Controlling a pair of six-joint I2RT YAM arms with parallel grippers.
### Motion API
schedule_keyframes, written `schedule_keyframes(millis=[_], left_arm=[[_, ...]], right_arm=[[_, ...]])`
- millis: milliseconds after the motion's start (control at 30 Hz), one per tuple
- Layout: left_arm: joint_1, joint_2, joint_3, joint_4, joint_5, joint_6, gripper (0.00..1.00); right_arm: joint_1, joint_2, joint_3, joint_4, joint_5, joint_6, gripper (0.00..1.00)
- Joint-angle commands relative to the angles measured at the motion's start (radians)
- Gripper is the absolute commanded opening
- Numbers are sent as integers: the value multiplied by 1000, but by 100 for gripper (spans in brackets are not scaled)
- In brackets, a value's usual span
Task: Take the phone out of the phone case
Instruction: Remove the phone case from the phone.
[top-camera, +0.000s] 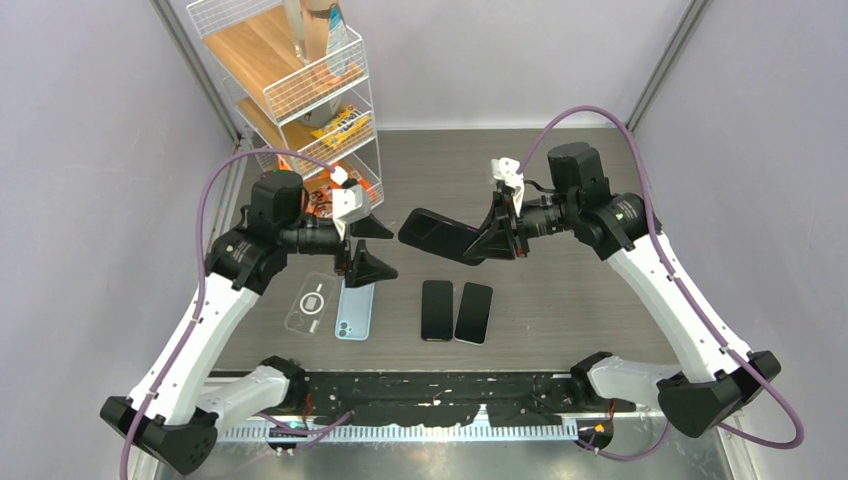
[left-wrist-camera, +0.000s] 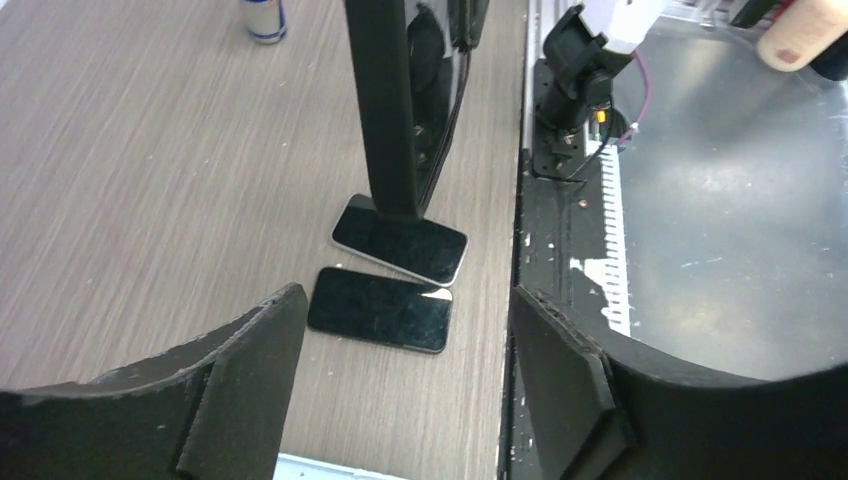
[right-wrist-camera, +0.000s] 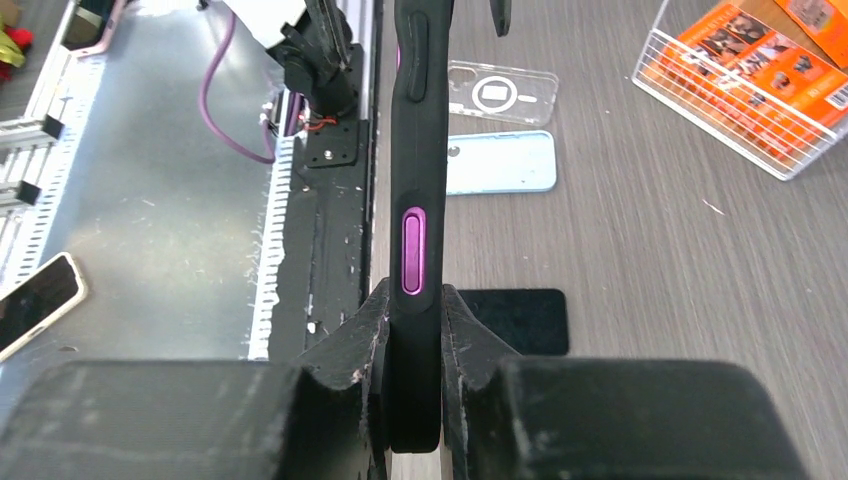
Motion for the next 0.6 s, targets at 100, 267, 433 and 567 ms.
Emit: schedule_keyframes(millis=[100, 267, 433, 567], left_arm=[[-87, 58, 99, 28, 68, -18, 65], [-126, 70, 117, 33, 83, -15, 49], [-139, 76, 115, 31, 82, 20, 24], [-149, 101, 128, 33, 94, 35, 10]], right_arm=[[-7, -40, -21, 119, -124, 76, 5], [-10, -49, -57, 156, -142, 101, 5], [-14, -53, -88, 197, -161, 131, 6], [-16, -50, -105, 224, -178, 161, 5]])
